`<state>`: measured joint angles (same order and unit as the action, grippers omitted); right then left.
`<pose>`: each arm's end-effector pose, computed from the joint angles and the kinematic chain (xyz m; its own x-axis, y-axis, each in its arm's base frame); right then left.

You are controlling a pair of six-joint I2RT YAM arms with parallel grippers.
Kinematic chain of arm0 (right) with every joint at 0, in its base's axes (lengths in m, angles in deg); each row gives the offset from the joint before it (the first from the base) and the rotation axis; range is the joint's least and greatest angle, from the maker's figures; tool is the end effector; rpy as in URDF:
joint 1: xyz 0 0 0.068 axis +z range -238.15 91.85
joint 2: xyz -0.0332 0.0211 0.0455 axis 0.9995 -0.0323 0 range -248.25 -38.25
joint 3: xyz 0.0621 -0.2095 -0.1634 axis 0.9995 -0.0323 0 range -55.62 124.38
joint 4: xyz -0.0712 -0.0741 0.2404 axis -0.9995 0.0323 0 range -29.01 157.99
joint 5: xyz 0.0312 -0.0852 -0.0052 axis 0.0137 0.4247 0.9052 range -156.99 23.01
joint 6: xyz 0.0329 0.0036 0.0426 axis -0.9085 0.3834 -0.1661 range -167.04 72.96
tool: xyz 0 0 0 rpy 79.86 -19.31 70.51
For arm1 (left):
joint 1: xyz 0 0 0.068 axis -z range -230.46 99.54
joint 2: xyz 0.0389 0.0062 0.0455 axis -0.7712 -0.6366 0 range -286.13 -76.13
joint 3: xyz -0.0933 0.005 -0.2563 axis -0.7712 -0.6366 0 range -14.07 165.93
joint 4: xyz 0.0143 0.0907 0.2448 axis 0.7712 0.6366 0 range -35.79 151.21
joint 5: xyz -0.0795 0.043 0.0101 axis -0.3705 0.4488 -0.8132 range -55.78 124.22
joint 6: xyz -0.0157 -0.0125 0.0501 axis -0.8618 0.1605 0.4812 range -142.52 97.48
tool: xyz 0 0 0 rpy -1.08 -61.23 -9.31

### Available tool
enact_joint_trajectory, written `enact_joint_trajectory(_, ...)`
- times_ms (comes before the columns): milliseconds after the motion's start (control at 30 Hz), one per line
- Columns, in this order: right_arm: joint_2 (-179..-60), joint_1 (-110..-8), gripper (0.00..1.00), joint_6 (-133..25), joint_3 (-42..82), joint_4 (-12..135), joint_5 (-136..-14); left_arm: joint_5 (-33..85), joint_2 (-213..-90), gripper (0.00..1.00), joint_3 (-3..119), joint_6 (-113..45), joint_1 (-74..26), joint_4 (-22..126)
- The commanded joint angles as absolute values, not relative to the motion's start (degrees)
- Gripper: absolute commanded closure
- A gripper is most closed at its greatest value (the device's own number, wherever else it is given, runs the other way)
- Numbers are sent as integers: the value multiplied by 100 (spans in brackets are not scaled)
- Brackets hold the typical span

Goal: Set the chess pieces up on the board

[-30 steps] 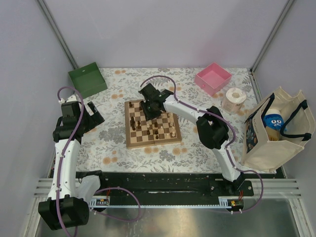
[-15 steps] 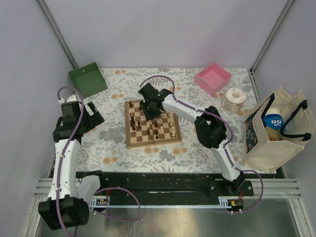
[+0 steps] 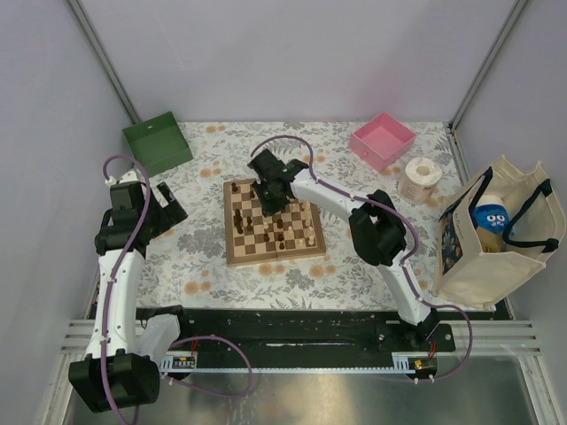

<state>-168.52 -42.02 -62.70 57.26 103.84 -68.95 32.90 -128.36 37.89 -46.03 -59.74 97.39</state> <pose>0.3435 0.3588 0.2038 -0.7770 -0.4190 -0.4698 -0.5426 0.8241 0.1626 0.1809 0.0287 0.3056 -0.5647 -0.4963 -0.6594 -0.4033 0.8630 -0.3042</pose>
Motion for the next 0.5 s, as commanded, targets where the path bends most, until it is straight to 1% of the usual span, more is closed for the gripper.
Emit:
enact_joint_trajectory(0, -16367, -4183, 80, -6172, 5794, 10168, -6726, 3202, -12772, 1, 3770, -4537, -6013, 9534)
enact_joint_trajectory(200, -15805, -4183, 81, -6031, 5434, 10011, -6287, 3220, -12772, 1, 3770, -4537, -6004, 9525)
enact_joint_trajectory(467, -14821, -4332, 82, -6268, 4108, 9404, -6075, 3202, -12772, 1, 3770, -4537, -6013, 9525)
